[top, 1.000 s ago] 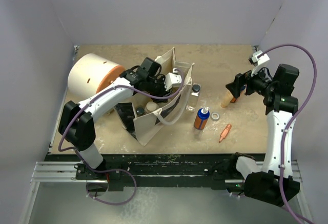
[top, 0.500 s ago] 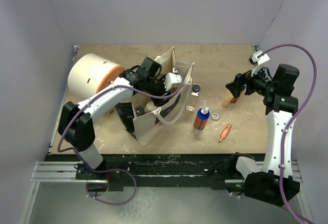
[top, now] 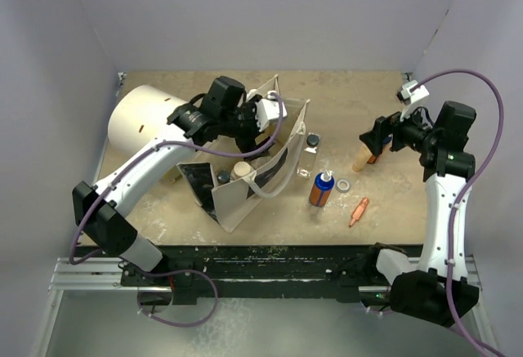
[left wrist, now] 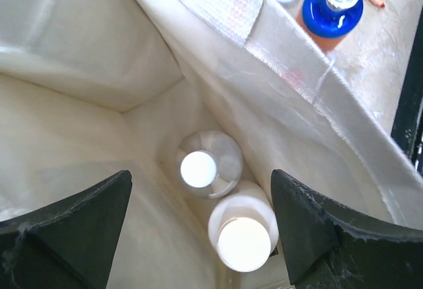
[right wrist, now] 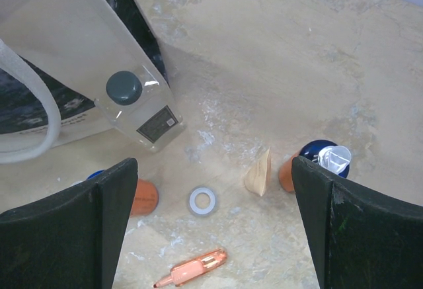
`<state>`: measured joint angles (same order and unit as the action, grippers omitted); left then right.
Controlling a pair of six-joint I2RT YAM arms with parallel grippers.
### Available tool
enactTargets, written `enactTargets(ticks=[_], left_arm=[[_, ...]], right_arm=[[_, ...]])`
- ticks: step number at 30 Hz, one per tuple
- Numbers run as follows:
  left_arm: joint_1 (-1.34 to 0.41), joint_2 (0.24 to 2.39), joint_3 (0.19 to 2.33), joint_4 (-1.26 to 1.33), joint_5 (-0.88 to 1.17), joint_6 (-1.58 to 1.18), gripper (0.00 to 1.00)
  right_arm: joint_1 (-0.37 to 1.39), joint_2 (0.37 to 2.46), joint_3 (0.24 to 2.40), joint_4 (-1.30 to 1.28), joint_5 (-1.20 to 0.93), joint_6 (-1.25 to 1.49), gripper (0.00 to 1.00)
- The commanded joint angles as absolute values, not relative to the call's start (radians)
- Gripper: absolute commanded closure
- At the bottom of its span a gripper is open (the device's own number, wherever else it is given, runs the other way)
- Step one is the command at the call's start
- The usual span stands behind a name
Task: Place the personal care products into the canvas bag
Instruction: Place the care product in the canvas bag.
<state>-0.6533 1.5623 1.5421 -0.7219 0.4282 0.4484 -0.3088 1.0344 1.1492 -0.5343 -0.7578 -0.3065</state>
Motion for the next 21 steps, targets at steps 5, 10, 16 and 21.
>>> enactTargets(ticks=[5,10,16,21], left_arm=[[-0.656,1.46,1.649,-0.692,0.302,0.416,0.1],[-0.657,1.436,1.689,-0.713,0.265,0.41,0.09],[-0.654,1.414,1.744,-0.761,0.223,0.441,0.02],[-0.642,1.398,1.763,-0.805,0.199,0.431,0.01]], right_arm=[[-0.309,1.093,1.245,-0.622,-0.839,-0.399,0.0],[-0.211,1.141,1.299,-0.664,-0.799,-0.451,0.01],[0.001,1.214,1.311,-0.655,-0.678,-0.515,0.0],[0.084,1.28,1.31,-0.644,-0.674,-0.583,0.0]])
